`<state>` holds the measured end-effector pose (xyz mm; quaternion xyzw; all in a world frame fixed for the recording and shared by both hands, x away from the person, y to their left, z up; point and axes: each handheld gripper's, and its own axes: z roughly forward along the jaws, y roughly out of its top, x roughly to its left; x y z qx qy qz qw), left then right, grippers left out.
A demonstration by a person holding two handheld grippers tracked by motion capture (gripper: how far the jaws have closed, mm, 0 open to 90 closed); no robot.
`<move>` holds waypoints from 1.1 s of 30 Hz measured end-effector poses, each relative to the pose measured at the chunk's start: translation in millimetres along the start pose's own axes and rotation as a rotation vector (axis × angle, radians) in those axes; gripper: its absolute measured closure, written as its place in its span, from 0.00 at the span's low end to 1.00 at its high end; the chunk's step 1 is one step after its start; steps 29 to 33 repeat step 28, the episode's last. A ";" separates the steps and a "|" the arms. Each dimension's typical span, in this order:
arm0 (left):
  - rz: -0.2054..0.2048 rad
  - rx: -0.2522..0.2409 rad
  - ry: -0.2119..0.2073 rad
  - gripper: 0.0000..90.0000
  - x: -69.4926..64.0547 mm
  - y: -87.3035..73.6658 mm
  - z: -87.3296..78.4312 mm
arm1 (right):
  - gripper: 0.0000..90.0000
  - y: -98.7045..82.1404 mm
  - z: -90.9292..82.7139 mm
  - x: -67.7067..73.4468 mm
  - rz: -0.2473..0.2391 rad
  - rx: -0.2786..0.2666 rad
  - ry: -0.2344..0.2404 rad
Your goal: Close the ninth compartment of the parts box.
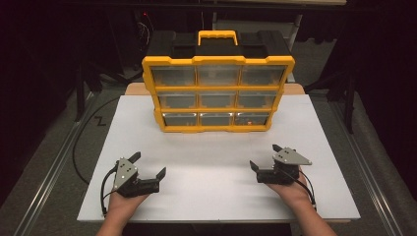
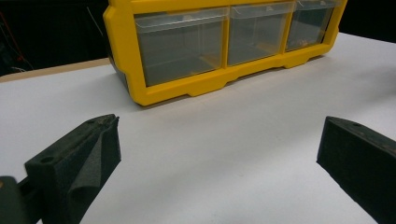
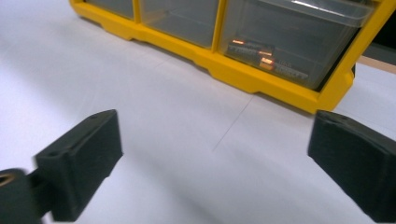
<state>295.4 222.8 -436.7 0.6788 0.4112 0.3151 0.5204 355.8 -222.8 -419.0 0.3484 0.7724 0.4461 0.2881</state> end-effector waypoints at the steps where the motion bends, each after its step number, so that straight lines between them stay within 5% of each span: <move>1: 0.002 0.001 -0.001 0.00 -0.4 0.1 -0.3 | 0.01 -1.7 -3.0 0.4 -0.003 -0.003 -0.001; 15: 0.018 0.002 -0.010 0.00 -9.8 1.9 -3.8 | 0.01 -22.3 -44.9 -17.8 0.044 -0.089 0.019; 33: 0.010 -0.003 -0.009 0.00 -7.8 2.8 -5.3 | 0.01 -21.3 -42.9 -11.5 0.033 -0.098 0.035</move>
